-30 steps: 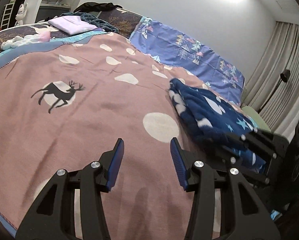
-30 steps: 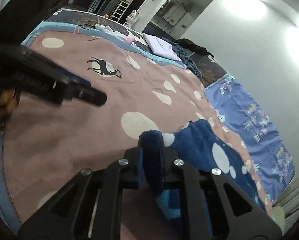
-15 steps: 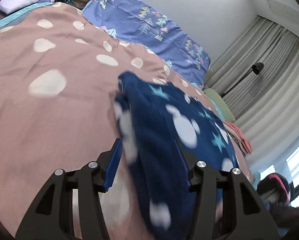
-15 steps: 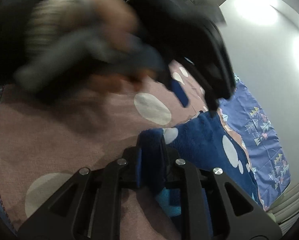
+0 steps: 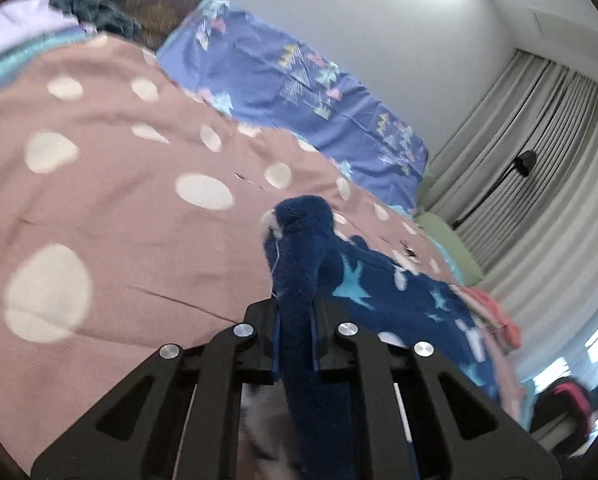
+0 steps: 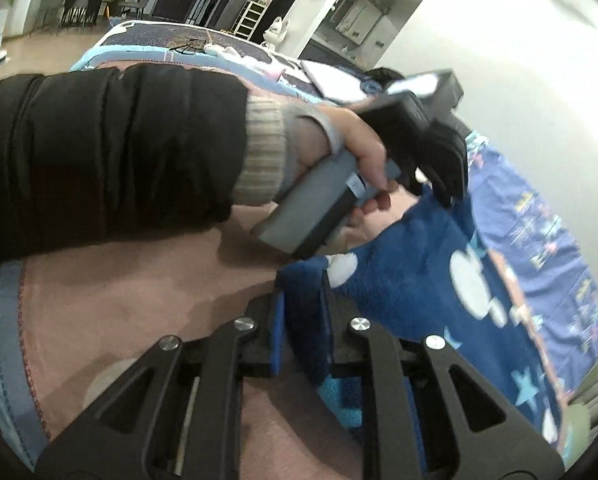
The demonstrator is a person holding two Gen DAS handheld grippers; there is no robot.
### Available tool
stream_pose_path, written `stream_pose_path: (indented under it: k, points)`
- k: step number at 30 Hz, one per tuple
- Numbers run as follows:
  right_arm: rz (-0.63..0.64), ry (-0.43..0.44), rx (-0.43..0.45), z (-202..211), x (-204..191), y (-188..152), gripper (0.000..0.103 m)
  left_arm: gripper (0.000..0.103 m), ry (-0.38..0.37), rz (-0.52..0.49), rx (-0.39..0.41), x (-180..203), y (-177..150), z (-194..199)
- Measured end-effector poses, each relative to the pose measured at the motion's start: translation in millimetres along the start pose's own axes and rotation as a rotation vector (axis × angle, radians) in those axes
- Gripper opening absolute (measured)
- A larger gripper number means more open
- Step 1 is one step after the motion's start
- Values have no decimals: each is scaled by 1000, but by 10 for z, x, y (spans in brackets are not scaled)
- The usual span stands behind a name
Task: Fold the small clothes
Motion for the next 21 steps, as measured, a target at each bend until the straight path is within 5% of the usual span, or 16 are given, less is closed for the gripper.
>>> stream_pose_path:
  k: [3, 7, 11, 15, 21]
  points:
    - [23, 1, -51, -119, -50, -31, 18, 16, -3, 103, -122, -246, -151, -257]
    - [19, 9, -32, -47, -47, -37, 30, 46, 10, 131, -55, -298, -122, -66]
    - [-28, 14, 2, 111, 53, -69, 31, 50, -39, 107, -60, -198, -217, 74]
    - [-46, 24, -67, 33, 68, -160, 35, 50, -5, 63, -193, -112, -411, -138]
    - [4, -12, -61, 127, 10, -153, 40, 51, -23, 79, -186, -123, -395, -130]
Point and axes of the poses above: each gripper's, at about its wrist camera, not at the fingertips, and z roughly against the way its jaws point, x to its right, y to its top, the point moved 6 cm from there along -z, roughly the way its jaws point, and after that the axes turned 8 degrees about -x, right-handed, at the moved point
